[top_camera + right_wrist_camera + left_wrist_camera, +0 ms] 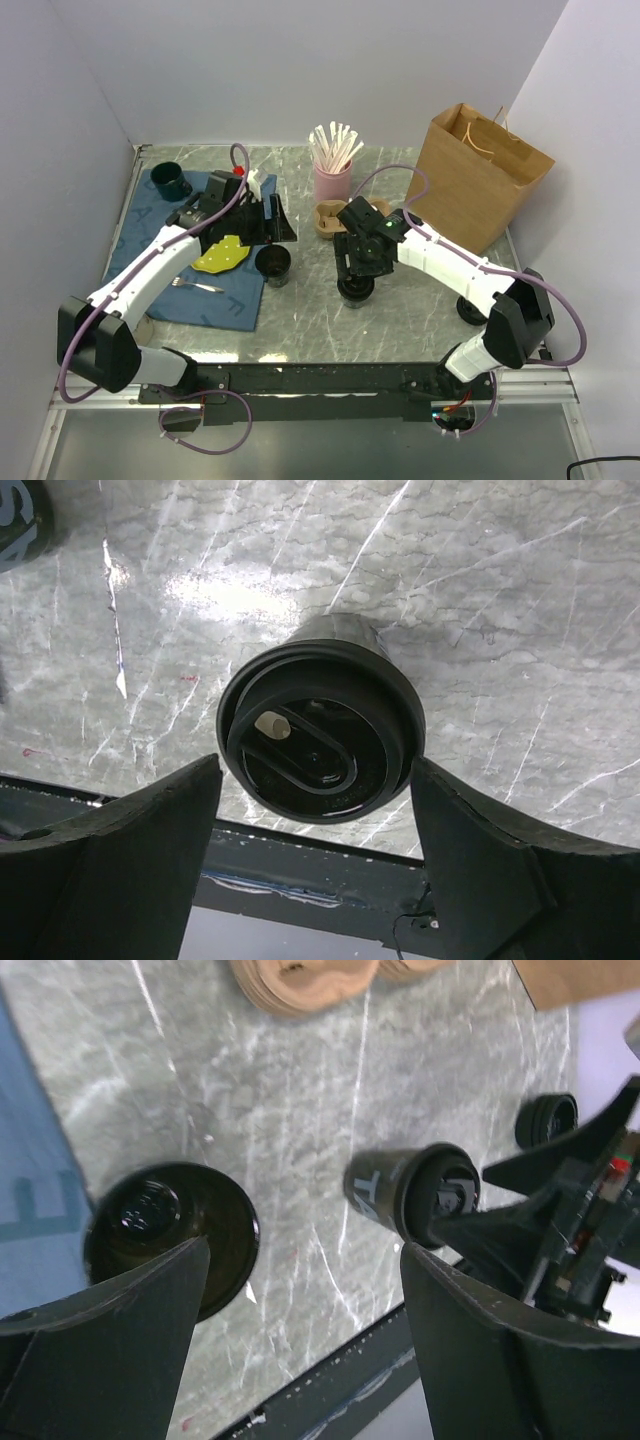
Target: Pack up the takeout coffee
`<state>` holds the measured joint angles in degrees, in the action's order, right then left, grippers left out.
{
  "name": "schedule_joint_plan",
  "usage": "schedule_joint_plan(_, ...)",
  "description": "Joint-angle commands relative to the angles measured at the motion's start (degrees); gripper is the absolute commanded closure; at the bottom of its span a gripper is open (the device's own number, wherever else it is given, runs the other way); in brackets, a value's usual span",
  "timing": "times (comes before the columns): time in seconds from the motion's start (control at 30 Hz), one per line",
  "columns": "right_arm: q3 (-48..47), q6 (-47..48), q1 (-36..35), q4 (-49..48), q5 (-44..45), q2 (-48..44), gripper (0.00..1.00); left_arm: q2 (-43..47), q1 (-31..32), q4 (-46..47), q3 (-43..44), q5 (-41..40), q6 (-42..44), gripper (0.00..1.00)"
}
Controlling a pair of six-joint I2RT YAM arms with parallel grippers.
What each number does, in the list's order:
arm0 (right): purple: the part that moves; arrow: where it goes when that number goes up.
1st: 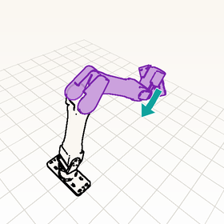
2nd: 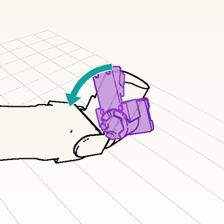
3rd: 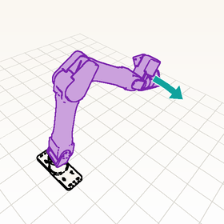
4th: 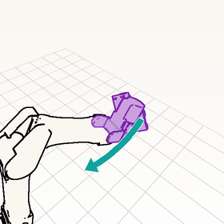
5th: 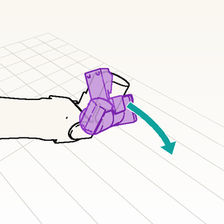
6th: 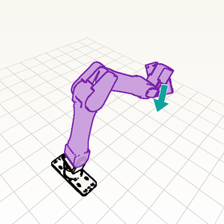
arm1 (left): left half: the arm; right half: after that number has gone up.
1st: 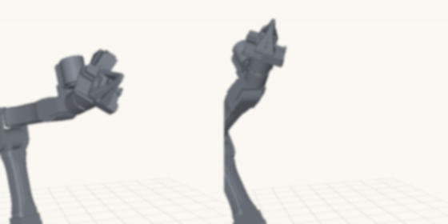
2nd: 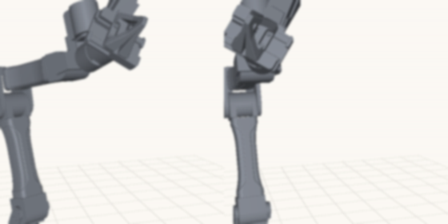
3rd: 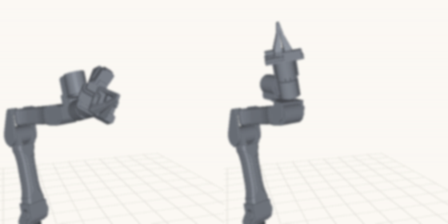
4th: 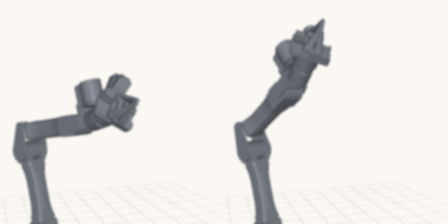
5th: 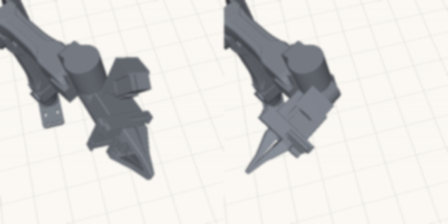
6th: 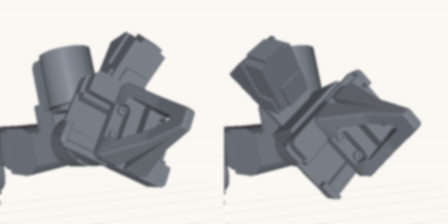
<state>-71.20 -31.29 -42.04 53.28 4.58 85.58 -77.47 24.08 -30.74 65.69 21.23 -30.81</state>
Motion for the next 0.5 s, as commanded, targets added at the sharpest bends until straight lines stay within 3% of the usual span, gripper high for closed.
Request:
schedule_joint_plan(0.0, -0.4, -0.9, -0.5, -1.4, -0.2, 0.8, 0.16, 0.2, 0.8, 1.7, 0.3, 3.2, 0.6, 0.18)
schedule_joint_plan(0.27, 0.4, -1.1, -0.8, -1.2, 1.0, 1.9, 0.13, 0.3, 1.0, 1.7, 0.5, 2.8, 0.8, 0.17)
schedule_joint_plan(0.47, 0.2, -1.0, -1.6, -0.1, 3.1, 3.0, 0.19, 0.6, 1.0, 1.5, 0.1, 1.9, 0.9, 0.17)
